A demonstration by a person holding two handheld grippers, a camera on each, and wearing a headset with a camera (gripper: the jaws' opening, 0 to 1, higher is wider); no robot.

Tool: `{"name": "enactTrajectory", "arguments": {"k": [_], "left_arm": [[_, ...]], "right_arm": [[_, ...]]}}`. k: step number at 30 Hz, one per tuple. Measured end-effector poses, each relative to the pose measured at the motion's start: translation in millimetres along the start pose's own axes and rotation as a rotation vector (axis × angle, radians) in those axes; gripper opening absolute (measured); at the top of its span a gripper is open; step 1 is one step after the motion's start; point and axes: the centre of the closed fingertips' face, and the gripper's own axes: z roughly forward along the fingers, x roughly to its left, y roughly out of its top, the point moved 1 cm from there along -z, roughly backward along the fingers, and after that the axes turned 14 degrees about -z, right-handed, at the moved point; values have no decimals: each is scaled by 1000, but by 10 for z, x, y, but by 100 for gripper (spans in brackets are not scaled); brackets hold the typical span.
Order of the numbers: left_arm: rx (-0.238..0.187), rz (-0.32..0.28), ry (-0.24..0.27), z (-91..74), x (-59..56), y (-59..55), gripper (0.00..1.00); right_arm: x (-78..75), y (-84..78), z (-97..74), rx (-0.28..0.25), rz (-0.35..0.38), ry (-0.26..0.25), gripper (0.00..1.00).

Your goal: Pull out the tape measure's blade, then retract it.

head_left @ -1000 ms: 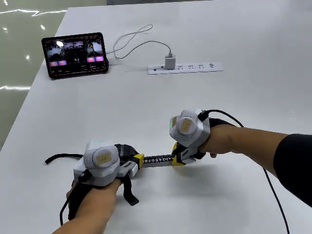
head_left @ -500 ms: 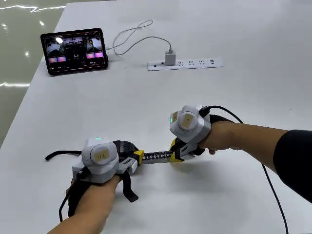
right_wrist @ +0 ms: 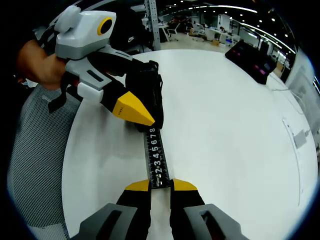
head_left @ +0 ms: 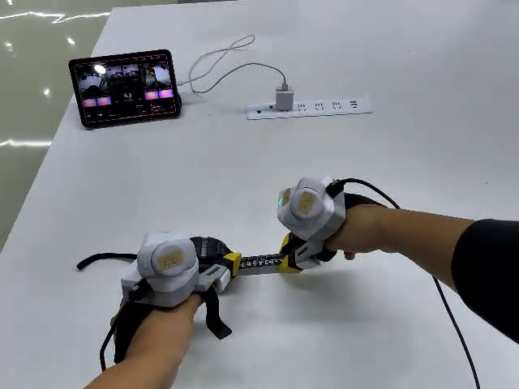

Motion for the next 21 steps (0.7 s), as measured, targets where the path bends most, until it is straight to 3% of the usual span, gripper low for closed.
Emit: {"name": "enactTrajectory", "arguments": {"k": [21], "left_arm": [[5,1,1,6,2,-1,60]], "right_arm": [[4,90,51,1,4,0,10]]}}
